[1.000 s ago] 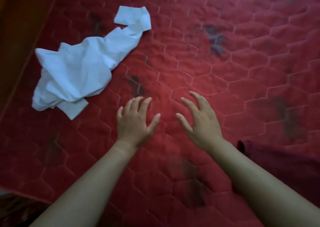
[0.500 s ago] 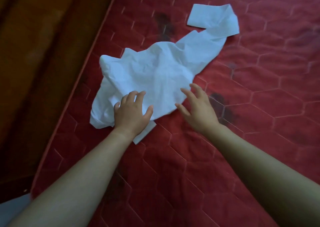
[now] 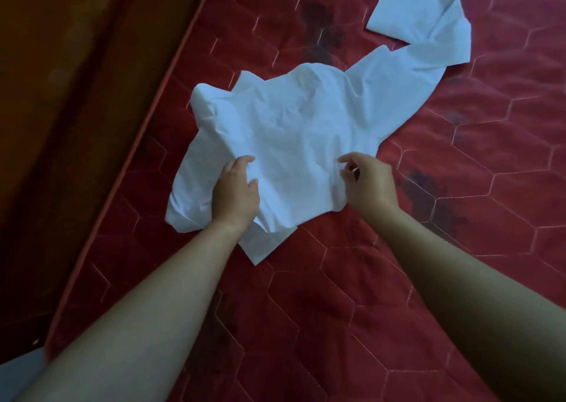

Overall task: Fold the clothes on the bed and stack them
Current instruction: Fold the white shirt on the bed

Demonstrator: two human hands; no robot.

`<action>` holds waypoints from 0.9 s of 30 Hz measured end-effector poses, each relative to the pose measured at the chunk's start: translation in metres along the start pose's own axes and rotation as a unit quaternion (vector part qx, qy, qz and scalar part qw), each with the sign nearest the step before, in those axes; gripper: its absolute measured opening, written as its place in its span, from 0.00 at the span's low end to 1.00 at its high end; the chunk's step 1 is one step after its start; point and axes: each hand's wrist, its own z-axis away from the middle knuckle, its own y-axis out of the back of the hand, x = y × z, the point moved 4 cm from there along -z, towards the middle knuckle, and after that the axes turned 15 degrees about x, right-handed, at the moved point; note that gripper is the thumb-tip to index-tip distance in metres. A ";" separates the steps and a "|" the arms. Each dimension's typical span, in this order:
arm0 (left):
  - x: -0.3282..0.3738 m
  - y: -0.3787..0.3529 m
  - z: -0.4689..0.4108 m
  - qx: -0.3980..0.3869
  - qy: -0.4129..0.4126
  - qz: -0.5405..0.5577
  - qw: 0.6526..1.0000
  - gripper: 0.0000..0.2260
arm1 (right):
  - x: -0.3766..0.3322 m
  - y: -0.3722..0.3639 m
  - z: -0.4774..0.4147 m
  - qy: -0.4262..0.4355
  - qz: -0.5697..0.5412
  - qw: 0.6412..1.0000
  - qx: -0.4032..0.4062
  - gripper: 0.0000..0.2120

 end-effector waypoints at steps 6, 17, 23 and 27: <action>0.029 0.001 0.058 -0.023 -0.010 0.051 0.998 0.15 | 0.041 0.070 0.043 0.017 0.000 0.998 0.053 0.13; 0.118 -0.040 0.191 -0.121 -0.054 0.132 0.982 0.17 | 0.156 0.206 0.101 -0.055 0.132 0.987 0.066 0.11; 0.106 -0.027 0.123 0.005 -0.056 0.080 0.995 0.22 | 0.137 0.168 0.110 -0.135 0.104 0.985 0.033 0.36; 0.109 -0.034 0.075 -0.021 -0.058 0.073 0.995 0.25 | 0.140 0.142 0.103 -0.183 0.061 0.980 0.043 0.34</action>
